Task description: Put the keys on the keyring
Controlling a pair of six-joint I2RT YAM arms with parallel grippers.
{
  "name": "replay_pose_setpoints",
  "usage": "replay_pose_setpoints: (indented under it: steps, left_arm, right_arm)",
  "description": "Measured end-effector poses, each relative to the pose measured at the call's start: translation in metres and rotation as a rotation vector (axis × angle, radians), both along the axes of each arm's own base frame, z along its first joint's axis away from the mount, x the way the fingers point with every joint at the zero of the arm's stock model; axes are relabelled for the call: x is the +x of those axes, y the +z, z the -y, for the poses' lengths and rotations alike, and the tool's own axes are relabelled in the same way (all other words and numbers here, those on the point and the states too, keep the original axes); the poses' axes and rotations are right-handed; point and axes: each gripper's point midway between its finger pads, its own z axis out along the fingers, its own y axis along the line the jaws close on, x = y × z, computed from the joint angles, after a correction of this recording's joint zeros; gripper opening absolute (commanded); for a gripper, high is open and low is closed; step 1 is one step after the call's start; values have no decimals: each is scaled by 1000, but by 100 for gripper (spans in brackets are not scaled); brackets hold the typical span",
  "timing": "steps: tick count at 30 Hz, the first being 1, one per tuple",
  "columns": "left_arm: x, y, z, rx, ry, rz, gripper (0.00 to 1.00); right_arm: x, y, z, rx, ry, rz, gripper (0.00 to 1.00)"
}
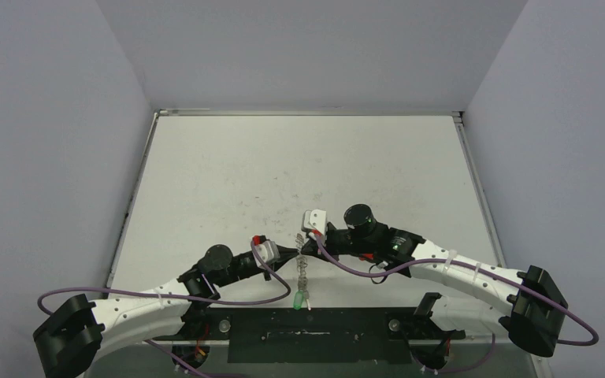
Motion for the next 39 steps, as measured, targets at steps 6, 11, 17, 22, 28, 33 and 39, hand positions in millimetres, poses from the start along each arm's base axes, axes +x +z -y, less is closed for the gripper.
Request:
replay_pose_setpoints:
  steps: [6, 11, 17, 22, 28, 33, 39]
  left_arm:
    - [1, 2, 0, -1, 1, 20, 29]
    - [2, 3, 1, -2, 0, 28, 29]
    - [0, -6, 3, 28, -18, 21, 22]
    - [-1, -7, 4, 32, -29, 24, 14]
    - [-3, -7, 5, 36, -45, 34, 0]
    - [-3, -7, 5, 35, -47, 36, 0]
    - [-3, -6, 5, 34, -47, 36, 13]
  right_arm:
    - [-1, 0, 0, 7, -3, -18, 0]
    - [-2, 0, 0, 10, 4, -27, 0]
    - [-5, -6, -2, -1, 18, -46, 0]
    - [-6, -6, -2, 0, 23, -47, 0]
    - [-4, -6, -2, -1, 20, -41, 0]
    - [-2, -5, -2, -2, 20, -38, 0]
    - [-2, -5, -2, -1, 20, -37, 0]
